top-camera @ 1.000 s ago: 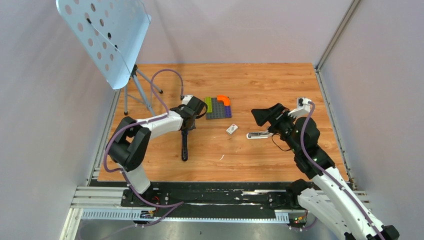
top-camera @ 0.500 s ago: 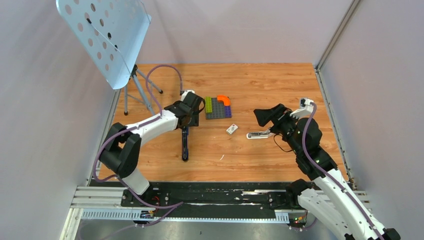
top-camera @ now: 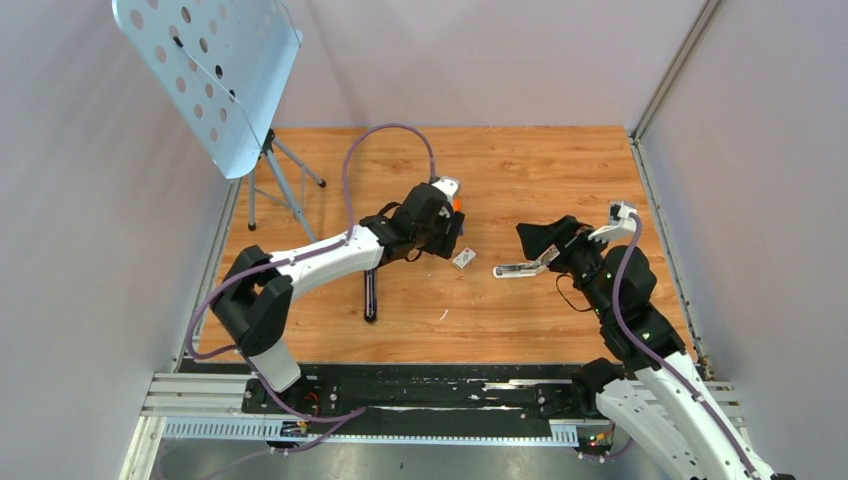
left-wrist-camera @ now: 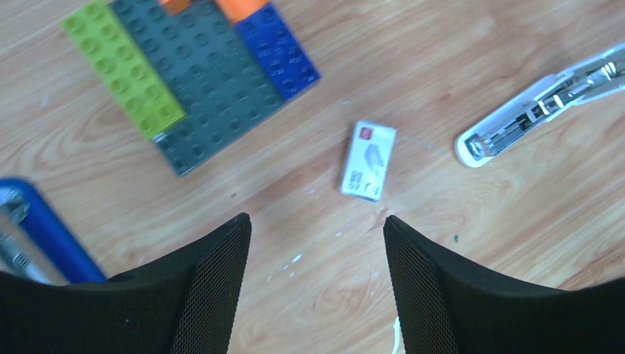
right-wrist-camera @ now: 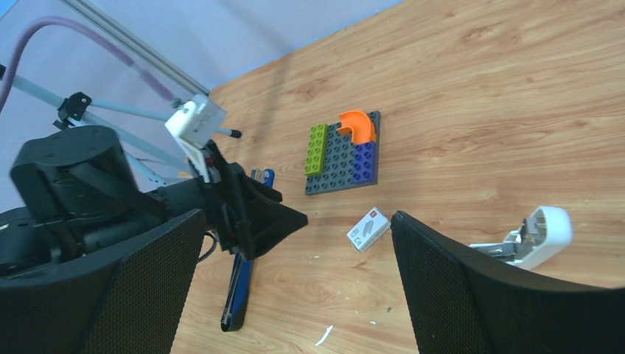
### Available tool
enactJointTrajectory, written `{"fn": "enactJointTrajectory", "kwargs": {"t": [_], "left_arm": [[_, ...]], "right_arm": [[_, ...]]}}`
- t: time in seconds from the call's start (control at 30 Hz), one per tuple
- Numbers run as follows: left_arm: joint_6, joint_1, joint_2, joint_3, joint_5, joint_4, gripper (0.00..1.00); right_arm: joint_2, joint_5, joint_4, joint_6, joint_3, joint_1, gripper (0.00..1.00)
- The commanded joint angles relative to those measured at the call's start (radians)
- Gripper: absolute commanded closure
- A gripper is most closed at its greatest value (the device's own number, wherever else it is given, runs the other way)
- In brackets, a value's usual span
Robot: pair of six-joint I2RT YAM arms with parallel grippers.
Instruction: Load the staples into the stapler
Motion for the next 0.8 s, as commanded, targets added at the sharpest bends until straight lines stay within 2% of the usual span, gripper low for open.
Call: {"fn": "enactJointTrajectory", "kwargs": {"t": [0.0, 0.23, 0.37, 0.53, 0.77], "left_arm": [[0.084, -0.051, 0.117, 0.077, 0.054, 0.051, 0.31], [0.108, -0.080, 0.240, 0.124, 0.084, 0.098, 0.31], [0.117, -0.085, 0.295, 0.142, 0.053, 0.088, 0.30], [0.150, -0.087, 0.334, 0.147, 0.023, 0.096, 0.30], [0.180, -0.087, 0.371, 0.171, 0.052, 0.103, 0.31]], "right_arm": [[-0.046, 0.053, -0.058, -0.054, 0.026, 0.013, 0.01], [-0.086, 0.090, -0.072, -0.084, 0.021, 0.014, 0.01], [-0.099, 0.101, -0.078, -0.089, 0.026, 0.014, 0.01], [-0.112, 0.113, -0.077, -0.087, 0.018, 0.014, 0.01], [-0.113, 0.122, -0.078, -0.096, 0.019, 0.014, 0.01]]}}
